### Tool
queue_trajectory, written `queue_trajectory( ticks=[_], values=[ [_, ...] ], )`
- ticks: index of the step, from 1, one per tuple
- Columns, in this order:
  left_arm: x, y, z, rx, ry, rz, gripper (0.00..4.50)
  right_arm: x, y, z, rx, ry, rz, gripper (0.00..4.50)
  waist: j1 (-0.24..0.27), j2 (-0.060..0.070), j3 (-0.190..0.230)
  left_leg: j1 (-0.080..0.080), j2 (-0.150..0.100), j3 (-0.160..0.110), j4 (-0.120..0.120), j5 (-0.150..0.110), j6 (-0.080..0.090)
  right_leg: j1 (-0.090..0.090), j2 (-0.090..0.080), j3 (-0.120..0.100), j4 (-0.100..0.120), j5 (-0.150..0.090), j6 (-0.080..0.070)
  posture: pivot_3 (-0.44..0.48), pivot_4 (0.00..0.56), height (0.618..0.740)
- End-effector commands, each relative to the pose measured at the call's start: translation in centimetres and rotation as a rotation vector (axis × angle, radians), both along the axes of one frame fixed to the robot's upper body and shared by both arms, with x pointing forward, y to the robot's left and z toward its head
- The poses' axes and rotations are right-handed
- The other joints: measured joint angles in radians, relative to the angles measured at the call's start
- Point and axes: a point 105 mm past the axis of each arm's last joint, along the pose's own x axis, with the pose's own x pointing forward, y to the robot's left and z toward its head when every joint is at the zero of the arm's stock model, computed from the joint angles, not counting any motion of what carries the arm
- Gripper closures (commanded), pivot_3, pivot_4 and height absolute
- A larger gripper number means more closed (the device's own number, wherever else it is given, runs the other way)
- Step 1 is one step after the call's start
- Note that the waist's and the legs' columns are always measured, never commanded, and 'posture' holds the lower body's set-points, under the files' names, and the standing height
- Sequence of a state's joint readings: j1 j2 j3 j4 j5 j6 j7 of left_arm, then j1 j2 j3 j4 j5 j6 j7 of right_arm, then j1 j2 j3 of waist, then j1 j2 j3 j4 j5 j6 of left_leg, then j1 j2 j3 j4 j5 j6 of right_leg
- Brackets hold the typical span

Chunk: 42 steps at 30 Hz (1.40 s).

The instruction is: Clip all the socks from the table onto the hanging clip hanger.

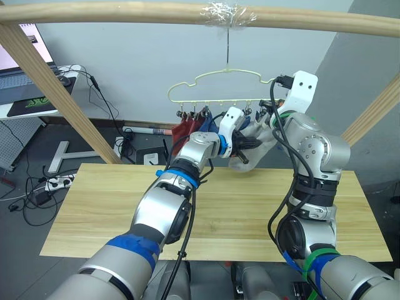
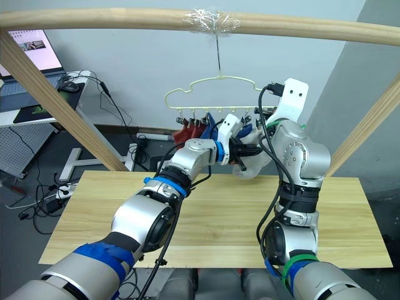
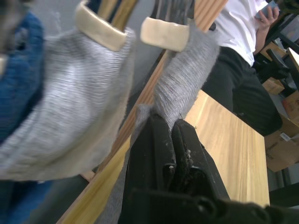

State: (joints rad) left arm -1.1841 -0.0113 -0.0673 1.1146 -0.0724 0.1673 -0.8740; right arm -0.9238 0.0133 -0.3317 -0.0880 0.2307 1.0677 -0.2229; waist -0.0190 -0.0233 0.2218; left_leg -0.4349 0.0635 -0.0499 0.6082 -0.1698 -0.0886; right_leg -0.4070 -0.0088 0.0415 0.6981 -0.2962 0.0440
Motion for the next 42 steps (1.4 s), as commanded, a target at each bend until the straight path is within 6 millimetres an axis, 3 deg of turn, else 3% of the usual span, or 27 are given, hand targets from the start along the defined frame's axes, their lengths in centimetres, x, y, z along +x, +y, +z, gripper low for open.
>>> queue_trajectory(
  ticks=[1, 11, 22, 30, 36, 42],
  values=[
    [0.4, -0.2, 1.5, -0.047, -0.022, 0.023, 4.46, -0.8, 0.2, 2.8, 0.019, -0.111, 0.011, 4.45, 0.0, 0.0, 0.0, 0.0, 0.0, 0.0, 0.0, 0.0, 0.0, 0.0, 0.0, 0.0, 0.0, 0.0, 0.0, 0.05, 0.164, 0.74],
    [0.7, -0.4, 2.2, -0.08, -0.022, 0.045, 4.46, -0.8, 0.3, 2.7, 0.02, -0.102, 0.018, 4.45, -0.001, 0.0, 0.0, 0.0, 0.0, 0.0, 0.0, 0.0, 0.0, 0.0, 0.0, 0.0, 0.0, 0.0, 0.0, 0.049, 0.166, 0.74],
    [0.0, -1.2, 1.0, -0.071, 0.015, 0.021, 4.46, -0.9, 0.5, 2.8, 0.039, -0.099, 0.025, 4.45, -0.005, 0.0, 0.0, 0.0, 0.0, 0.0, 0.0, 0.0, 0.0, 0.0, 0.0, 0.0, 0.0, 0.0, 0.0, 0.043, 0.172, 0.74],
    [0.9, -0.5, 2.5, -0.135, 0.025, 0.077, 4.46, -1.0, 0.4, 2.5, 0.028, -0.092, 0.024, 4.45, -0.008, 0.0, 0.0, 0.0, 0.0, 0.0, 0.0, 0.0, 0.0, 0.0, 0.0, 0.0, 0.0, 0.0, 0.0, 0.045, 0.172, 0.74],
    [1.0, -0.4, 2.6, -0.135, 0.021, 0.083, 4.46, -1.0, 0.6, 2.4, 0.029, -0.09, 0.038, 4.45, -0.008, 0.0, 0.0, 0.0, 0.0, 0.0, 0.0, 0.0, 0.0, 0.0, 0.0, 0.0, 0.0, 0.0, 0.0, 0.052, 0.171, 0.74],
    [0.8, -0.7, 2.7, -0.139, 0.02, 0.069, 4.5, -1.0, 0.8, 2.3, 0.015, -0.079, 0.055, 2.52, -0.008, 0.0, 0.0, 0.0, 0.0, 0.0, 0.0, 0.0, 0.0, 0.0, 0.0, 0.0, 0.0, 0.0, 0.0, 0.05, 0.172, 0.74]
  ],
)
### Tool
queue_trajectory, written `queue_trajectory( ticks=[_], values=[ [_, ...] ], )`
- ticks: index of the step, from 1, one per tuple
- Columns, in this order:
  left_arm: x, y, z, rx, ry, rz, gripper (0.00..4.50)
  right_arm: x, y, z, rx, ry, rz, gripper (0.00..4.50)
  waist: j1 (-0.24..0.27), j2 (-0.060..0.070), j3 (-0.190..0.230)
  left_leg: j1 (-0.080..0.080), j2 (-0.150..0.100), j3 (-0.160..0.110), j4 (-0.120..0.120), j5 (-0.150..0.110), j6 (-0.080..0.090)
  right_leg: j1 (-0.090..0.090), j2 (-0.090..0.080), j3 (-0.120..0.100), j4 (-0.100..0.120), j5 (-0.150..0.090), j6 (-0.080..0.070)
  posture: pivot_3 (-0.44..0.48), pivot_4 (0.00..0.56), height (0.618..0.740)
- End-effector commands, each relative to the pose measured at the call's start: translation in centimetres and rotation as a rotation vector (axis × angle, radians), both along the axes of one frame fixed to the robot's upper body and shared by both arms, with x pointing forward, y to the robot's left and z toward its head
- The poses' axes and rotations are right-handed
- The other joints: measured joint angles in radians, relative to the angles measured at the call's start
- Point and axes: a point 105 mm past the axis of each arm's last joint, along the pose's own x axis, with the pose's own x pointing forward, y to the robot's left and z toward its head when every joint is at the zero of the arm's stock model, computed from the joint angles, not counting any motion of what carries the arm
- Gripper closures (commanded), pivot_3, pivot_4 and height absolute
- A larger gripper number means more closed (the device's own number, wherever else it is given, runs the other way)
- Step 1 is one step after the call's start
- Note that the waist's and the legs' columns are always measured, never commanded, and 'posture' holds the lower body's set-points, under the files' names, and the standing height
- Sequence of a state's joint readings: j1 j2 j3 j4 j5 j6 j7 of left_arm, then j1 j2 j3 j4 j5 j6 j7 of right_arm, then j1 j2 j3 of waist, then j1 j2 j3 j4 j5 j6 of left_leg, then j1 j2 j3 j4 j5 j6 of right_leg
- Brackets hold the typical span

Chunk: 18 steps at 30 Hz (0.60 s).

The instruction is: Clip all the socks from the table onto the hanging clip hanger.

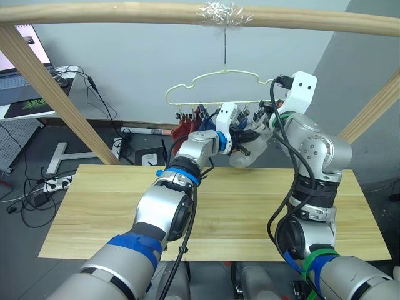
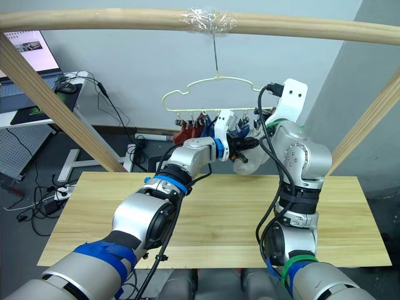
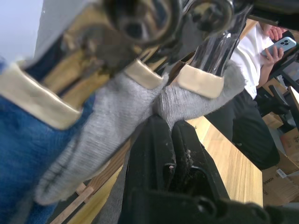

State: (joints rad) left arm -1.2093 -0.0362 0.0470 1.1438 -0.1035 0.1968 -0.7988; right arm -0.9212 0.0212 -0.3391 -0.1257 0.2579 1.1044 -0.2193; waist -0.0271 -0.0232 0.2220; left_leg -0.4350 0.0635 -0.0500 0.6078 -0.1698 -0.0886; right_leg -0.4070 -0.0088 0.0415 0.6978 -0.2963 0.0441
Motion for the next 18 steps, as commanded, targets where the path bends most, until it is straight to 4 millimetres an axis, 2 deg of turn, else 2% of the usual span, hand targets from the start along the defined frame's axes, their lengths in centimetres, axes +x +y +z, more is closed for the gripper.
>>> queue_trajectory(
  ticks=[1, 2, 3, 6, 9, 13, 18],
  values=[
    [-0.2, -0.8, 1.7, -0.026, -0.042, -0.032, 4.5, -0.6, 0.4, 2.0, -0.003, -0.077, 0.025, 2.2, 0.0, 0.0, 0.0, 0.0, 0.0, 0.0, 0.0, 0.0, 0.0, 0.0, 0.0, 0.0, 0.0, 0.0, 0.0, 0.048, 0.173, 0.74],
    [-0.3, -0.9, 1.7, -0.025, -0.043, -0.042, 4.5, -0.7, 0.5, 2.0, -0.003, -0.076, 0.027, 1.8, 0.0, 0.0, 0.0, 0.0, 0.0, 0.0, 0.0, 0.0, 0.0, 0.0, 0.0, 0.0, 0.0, 0.0, 0.0, 0.048, 0.173, 0.74],
    [-0.4, -0.9, 1.7, -0.026, -0.041, -0.057, 4.5, -0.7, 0.5, 1.9, -0.004, -0.075, 0.029, 1.8, 0.0, 0.0, 0.0, 0.0, 0.0, 0.0, 0.0, 0.0, 0.0, 0.0, 0.0, 0.0, 0.0, 0.0, 0.0, 0.045, 0.175, 0.74],
    [-0.8, -0.7, 1.7, -0.022, -0.04, -0.094, 3.8, -0.9, 0.3, 1.7, -0.014, -0.068, 0.03, 1.77, -0.001, 0.0, 0.0, 0.0, 0.0, 0.0, 0.0, 0.0, 0.0, 0.0, 0.0, 0.0, 0.0, 0.0, 0.0, 0.044, 0.176, 0.74],
    [-1.1, -0.1, 1.7, -0.007, -0.063, -0.122, 2.94, -1.8, -0.3, 0.7, -0.04, -0.048, 0.037, 1.77, -0.001, 0.0, 0.0, 0.0, 0.0, 0.0, 0.0, 0.0, 0.0, 0.0, 0.0, 0.0, 0.0, 0.0, 0.0, 0.043, 0.174, 0.74],
    [-1.6, 1.8, 1.4, 0.004, -0.079, -0.131, 1.66, -3.8, -1.5, -1.3, -0.075, -0.01, 0.06, 1.77, -0.001, 0.0, 0.0, 0.0, 0.0, 0.0, -0.001, 0.0, 0.0, 0.0, 0.0, 0.0, 0.0, 0.0, 0.0, 0.039, 0.17, 0.74],
    [-3.5, 5.6, 1.0, -0.047, -0.07, -0.079, 0.06, -8.0, -2.4, -3.9, -0.149, -0.012, 0.139, 1.77, -0.004, 0.0, 0.0, 0.0, 0.0, 0.0, -0.001, 0.0, 0.0, 0.0, 0.0, 0.0, 0.0, 0.0, 0.0, 0.021, 0.162, 0.74]
  ],
)
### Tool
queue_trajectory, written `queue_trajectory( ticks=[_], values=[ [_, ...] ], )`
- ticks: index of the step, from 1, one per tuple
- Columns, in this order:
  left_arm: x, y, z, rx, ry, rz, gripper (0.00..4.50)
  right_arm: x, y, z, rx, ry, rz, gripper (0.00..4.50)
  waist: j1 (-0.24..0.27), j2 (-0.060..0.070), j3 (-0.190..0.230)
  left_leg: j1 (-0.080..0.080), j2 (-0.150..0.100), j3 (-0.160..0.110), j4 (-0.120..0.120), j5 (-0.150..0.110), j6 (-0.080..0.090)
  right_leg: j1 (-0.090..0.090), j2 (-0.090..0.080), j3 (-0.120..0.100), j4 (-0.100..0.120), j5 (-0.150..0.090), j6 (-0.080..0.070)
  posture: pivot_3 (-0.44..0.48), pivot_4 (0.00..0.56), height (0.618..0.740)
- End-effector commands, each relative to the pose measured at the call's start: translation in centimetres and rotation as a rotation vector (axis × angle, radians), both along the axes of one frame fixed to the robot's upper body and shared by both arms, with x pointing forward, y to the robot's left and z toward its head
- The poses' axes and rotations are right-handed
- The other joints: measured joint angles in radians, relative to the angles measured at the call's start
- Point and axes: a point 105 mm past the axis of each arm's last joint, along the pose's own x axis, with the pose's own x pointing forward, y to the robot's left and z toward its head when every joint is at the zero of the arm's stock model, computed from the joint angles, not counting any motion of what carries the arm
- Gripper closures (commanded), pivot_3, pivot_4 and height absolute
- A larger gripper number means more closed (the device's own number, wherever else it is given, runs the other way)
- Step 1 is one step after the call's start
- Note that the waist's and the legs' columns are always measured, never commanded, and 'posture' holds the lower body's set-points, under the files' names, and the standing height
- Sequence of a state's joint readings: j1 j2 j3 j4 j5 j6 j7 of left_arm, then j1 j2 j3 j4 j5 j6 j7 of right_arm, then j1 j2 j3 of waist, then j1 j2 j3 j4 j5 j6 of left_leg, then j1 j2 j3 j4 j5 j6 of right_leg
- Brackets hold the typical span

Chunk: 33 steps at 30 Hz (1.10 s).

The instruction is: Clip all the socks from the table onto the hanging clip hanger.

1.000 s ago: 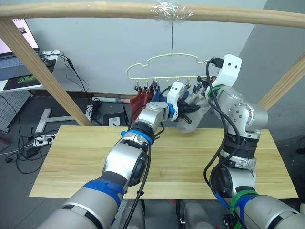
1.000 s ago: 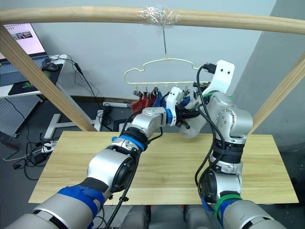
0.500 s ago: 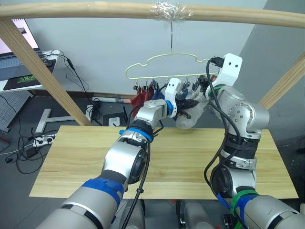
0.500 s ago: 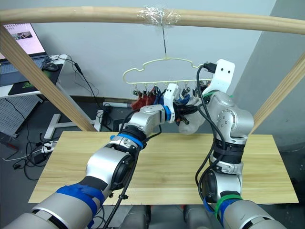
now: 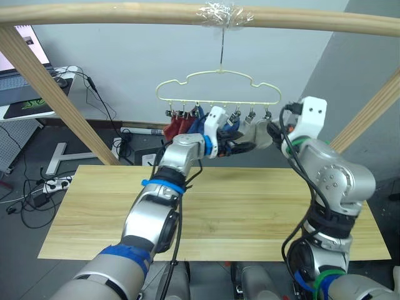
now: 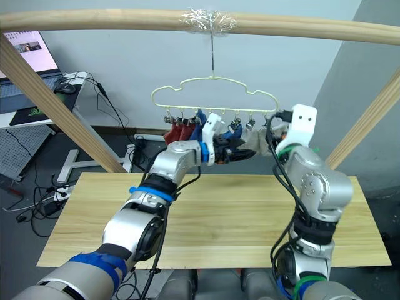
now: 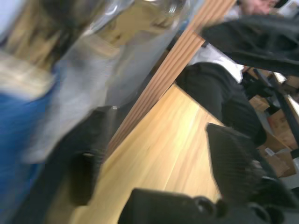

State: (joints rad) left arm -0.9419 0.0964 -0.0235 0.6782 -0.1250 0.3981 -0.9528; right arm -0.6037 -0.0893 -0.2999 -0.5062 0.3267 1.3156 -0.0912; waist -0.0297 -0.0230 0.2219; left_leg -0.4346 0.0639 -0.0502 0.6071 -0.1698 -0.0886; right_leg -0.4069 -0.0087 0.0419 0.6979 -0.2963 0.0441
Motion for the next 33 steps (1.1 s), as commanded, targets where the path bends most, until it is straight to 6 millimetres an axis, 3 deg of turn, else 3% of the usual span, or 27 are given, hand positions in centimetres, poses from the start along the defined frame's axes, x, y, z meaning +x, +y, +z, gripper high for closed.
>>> queue_trajectory(
  ticks=[1, 8, 16, 21, 33],
  values=[
    [-1.9, 1.8, 2.2, -0.091, -0.044, 0.015, 0.02, -3.6, 0.2, -0.1, -0.047, -0.069, 0.085, 1.77, -0.002, 0.0, 0.0, 0.0, 0.0, 0.0, 0.0, 0.0, 0.0, 0.0, 0.0, 0.0, 0.0, 0.0, 0.0, 0.021, 0.162, 0.74],
    [-7.4, 8.0, 1.4, -0.167, -0.051, 0.154, 0.02, -9.0, -0.9, -5.7, -0.136, 0.023, 0.112, 1.77, -0.002, 0.0, -0.001, 0.002, 0.0, 0.0, 0.001, 0.0, 0.0, 0.002, 0.0, 0.001, 0.0, 0.0, 0.0, 0.049, 0.158, 0.74],
    [-12.3, 13.2, -3.5, -0.022, 0.097, 0.294, 0.02, -12.6, -1.4, -9.2, -0.133, 0.066, 0.127, 1.77, 0.0, -0.001, -0.01, 0.004, 0.0, 0.001, 0.003, 0.003, 0.004, 0.004, 0.0, 0.003, -0.001, -0.003, 0.0, 0.08, 0.16, 0.74],
    [-14.2, 14.8, -4.8, -0.014, 0.163, 0.354, 0.02, -14.0, -2.2, -10.8, -0.115, 0.088, 0.091, 1.77, 0.005, -0.004, -0.017, 0.004, 0.001, 0.001, 0.003, 0.004, 0.005, 0.003, 0.0, 0.003, -0.001, -0.005, -0.007, 0.094, 0.158, 0.74],
    [-15.0, 16.2, -5.3, -0.053, 0.076, 0.524, 0.02, -14.8, -2.6, -11.7, -0.119, 0.095, 0.084, 1.77, 0.029, -0.007, -0.023, 0.004, 0.001, 0.001, 0.002, 0.004, 0.005, 0.003, -0.001, 0.003, -0.003, -0.007, -0.01, 0.113, 0.161, 0.74]
  ],
)
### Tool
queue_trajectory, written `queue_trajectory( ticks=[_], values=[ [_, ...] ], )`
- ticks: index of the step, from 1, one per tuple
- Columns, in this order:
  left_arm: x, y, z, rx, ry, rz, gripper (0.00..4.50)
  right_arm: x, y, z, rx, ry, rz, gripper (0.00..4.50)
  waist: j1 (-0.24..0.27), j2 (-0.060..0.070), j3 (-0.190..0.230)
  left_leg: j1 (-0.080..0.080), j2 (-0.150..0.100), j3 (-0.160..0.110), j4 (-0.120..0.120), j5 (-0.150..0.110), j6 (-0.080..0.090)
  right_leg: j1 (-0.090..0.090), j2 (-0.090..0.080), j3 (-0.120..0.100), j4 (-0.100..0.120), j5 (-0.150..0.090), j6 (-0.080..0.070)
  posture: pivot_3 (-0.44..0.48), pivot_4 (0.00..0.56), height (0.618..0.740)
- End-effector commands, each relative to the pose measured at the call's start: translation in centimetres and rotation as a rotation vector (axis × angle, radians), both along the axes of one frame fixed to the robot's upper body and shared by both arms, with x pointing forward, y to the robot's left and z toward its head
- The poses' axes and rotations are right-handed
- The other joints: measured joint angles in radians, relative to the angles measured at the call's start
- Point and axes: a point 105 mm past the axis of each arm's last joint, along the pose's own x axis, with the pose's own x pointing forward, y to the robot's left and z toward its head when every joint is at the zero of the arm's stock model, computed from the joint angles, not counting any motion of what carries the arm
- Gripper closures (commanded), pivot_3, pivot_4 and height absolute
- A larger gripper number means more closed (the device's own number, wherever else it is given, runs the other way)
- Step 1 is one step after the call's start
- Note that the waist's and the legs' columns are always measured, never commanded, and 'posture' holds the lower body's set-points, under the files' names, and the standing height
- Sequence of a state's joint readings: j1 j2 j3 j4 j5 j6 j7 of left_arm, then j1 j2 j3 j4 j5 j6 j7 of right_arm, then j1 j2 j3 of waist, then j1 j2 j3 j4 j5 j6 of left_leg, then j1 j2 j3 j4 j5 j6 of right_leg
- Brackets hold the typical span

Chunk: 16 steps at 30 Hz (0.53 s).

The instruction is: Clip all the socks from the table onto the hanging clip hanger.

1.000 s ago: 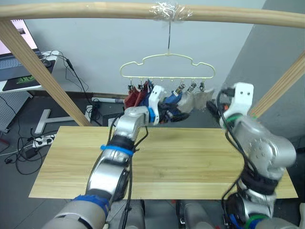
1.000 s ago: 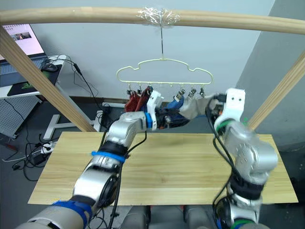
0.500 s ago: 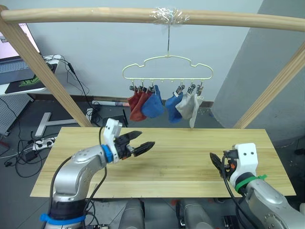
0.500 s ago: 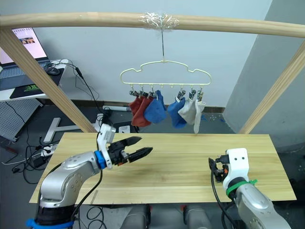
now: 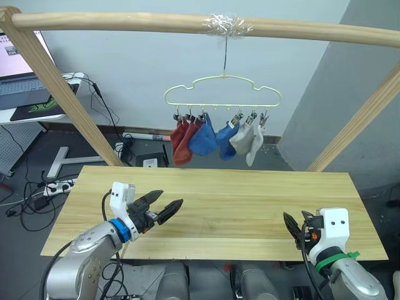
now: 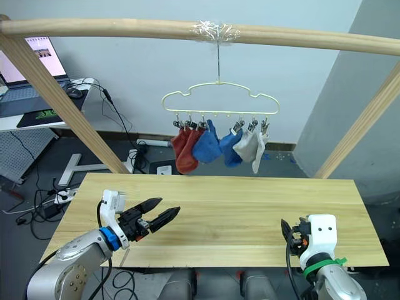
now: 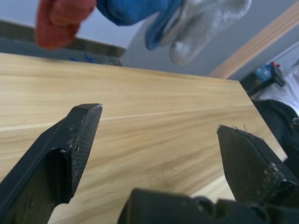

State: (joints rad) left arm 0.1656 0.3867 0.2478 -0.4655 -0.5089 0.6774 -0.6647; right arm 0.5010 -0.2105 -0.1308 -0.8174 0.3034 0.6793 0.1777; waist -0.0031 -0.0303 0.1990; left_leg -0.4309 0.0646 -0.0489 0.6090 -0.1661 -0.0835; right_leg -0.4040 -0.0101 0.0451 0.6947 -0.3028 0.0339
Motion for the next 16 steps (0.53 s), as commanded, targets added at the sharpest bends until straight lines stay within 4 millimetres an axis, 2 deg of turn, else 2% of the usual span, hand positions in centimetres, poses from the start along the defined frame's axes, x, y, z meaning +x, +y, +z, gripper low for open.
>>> queue_trajectory(
  ticks=[1, 16],
  values=[
    [-0.02, -0.24, 1.25, 0.008, -0.066, -0.002, 0.02, -0.01, 0.14, 0.52, 0.002, -0.026, 0.015, 1.77, 0.004, 0.0, 0.0, 0.0, 0.0, 0.0, 0.0, 0.0, 0.0, 0.0, 0.0, 0.0, 0.0, 0.0, 0.0, 0.113, 0.161, 0.74],
    [0.65, -0.13, 1.75, 0.022, -0.101, 0.001, 0.02, 0.15, 0.18, 0.38, 0.003, -0.017, 0.023, 1.77, 0.016, 0.0, -0.001, -0.002, 0.0, 0.001, -0.001, -0.001, 0.0, 0.001, 0.0, 0.0, -0.007, 0.0, 0.0, 0.11, 0.16, 0.74]
  ],
)
